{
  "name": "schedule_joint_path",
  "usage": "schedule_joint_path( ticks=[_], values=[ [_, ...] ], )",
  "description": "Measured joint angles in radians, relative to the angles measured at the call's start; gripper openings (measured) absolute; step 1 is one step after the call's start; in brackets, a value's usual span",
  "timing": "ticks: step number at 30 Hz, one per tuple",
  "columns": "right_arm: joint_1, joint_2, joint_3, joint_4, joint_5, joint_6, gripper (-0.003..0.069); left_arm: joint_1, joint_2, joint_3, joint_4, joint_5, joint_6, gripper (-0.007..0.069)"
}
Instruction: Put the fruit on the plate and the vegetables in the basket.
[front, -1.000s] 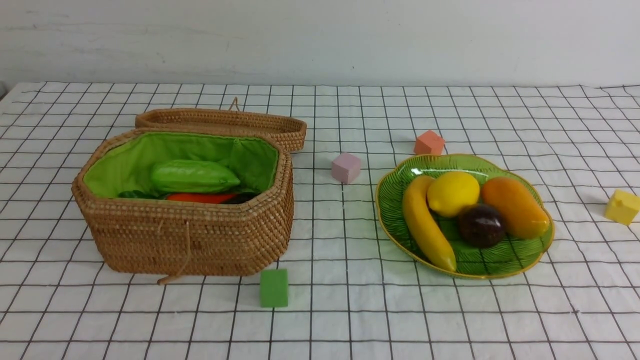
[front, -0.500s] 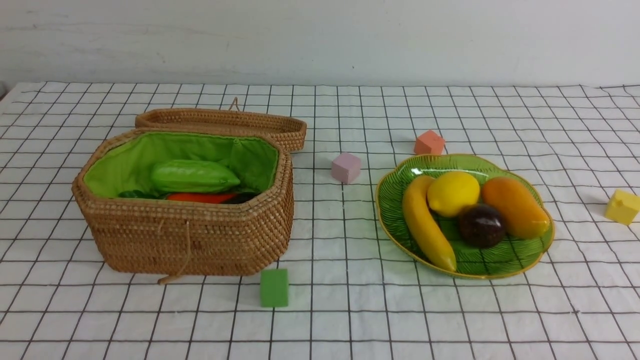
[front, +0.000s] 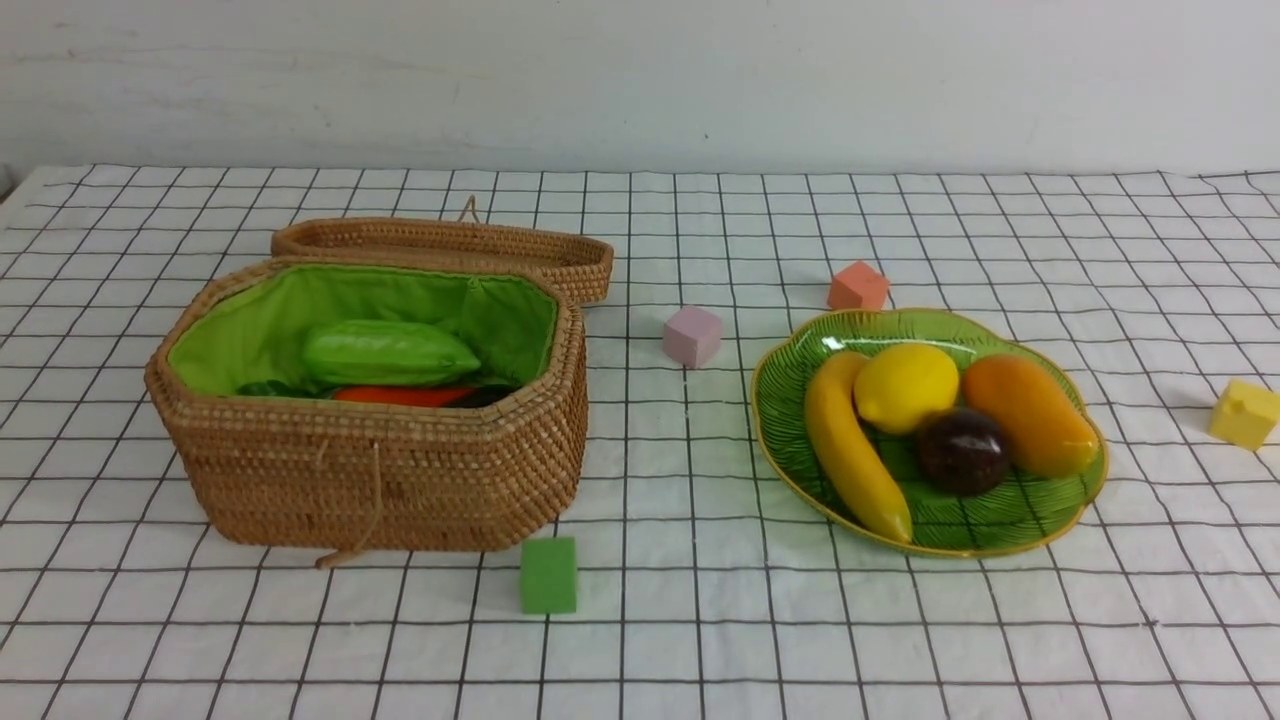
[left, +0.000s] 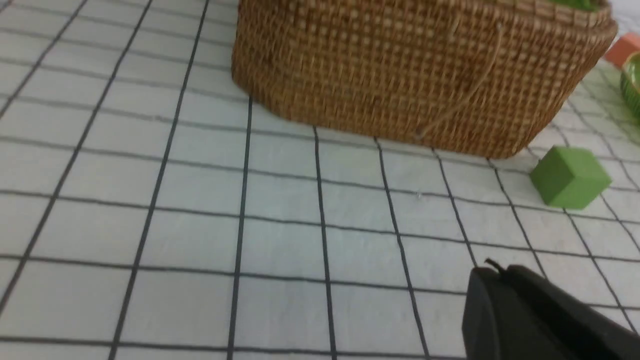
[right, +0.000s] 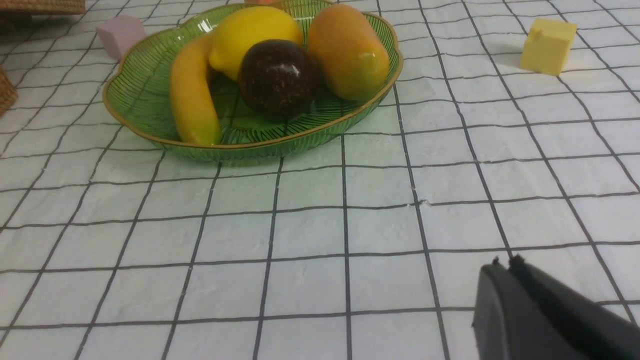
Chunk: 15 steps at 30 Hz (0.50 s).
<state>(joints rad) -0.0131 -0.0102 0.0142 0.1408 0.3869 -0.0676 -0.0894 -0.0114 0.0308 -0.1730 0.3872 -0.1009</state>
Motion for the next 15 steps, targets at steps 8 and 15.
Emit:
schedule_joint_path(
  ticks=[8, 15],
  values=[
    [0.0, 0.0, 0.0, 0.0, 0.0, 0.0, 0.0013, 0.0, 0.0, 0.0, -0.002, -0.004, -0.005, -0.0013],
    [0.0, 0.0, 0.0, 0.0, 0.0, 0.0, 0.0018, 0.0, 0.0, 0.0, -0.002, -0.007, -0.006, -0.0013]
  ],
)
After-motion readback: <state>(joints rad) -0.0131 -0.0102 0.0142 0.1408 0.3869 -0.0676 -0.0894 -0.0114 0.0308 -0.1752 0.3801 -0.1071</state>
